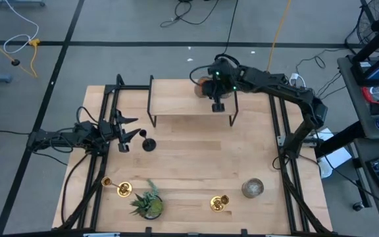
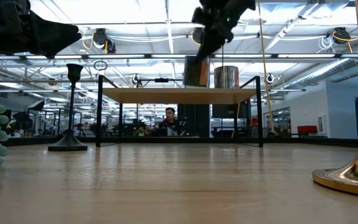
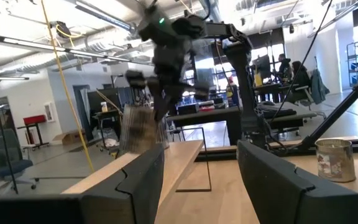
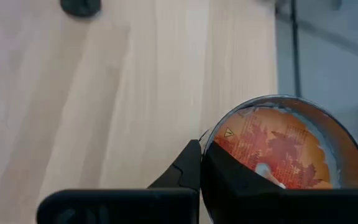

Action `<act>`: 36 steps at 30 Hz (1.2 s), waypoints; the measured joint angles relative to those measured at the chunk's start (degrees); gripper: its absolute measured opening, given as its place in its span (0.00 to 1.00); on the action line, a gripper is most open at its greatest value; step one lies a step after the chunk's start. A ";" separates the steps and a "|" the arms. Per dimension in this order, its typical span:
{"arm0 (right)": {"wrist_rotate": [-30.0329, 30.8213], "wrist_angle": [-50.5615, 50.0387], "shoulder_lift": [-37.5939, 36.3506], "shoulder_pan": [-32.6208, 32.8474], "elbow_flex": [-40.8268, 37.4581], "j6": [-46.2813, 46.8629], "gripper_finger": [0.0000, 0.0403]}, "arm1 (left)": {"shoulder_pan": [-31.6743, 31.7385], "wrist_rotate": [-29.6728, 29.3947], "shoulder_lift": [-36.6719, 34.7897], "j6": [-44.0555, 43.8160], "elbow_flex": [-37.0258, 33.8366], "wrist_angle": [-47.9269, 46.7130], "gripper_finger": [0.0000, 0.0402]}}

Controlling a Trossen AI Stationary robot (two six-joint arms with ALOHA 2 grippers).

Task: Pick & Place candle stick holders
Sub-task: Put the orange scented candle on the shelf

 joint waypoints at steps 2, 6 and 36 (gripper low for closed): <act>-1.13 -0.02 0.50 -0.99 -0.02 0.40 0.00 | 0.00 -0.01 0.00 0.00 0.00 0.00 0.53; -2.61 0.17 0.59 -1.74 0.00 -0.38 0.00 | 0.00 -0.01 0.00 0.00 0.00 0.02 0.53; -3.77 3.57 1.61 -2.64 -0.81 -3.02 0.04 | 0.00 0.01 0.00 -0.66 0.00 -0.09 0.53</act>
